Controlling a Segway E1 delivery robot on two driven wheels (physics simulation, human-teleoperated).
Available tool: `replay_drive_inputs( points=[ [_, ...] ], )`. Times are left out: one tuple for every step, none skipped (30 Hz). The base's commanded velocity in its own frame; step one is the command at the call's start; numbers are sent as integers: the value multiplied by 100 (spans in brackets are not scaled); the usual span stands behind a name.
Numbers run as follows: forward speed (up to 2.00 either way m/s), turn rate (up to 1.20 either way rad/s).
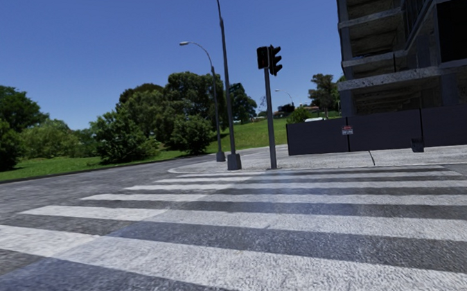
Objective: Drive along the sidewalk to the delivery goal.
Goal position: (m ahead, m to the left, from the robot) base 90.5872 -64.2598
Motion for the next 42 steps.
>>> replay_drive_inputs(
  points=[
    [158,-51],
    [158,-51],
    [158,-51],
    [158,-51],
    [158,-51],
    [158,-51],
    [158,-51],
    [158,-51],
    [158,-51],
    [158,-51],
    [158,-51],
    [158,-51],
    [158,-51],
    [158,-51],
    [158,-51],
    [158,-51],
    [158,-51],
    [158,-51],
    [159,-51],
    [159,-51],
    [160,-51],
    [160,-51],
    [160,-51],
    [161,-44],
    [166,-29],
    [166,-29],
    [170,-13],
    [172,-4],
    [175,0],
    [176,0],
    [176,0],
    [177,0],
    [177,0],
    [177,0],
    [177,-9],
    [177,-23],
    [177,-28],
    [177,-30],
    [177,-31],
    [177,-31],
    [177,-31],
    [176,-31]
  ],
)
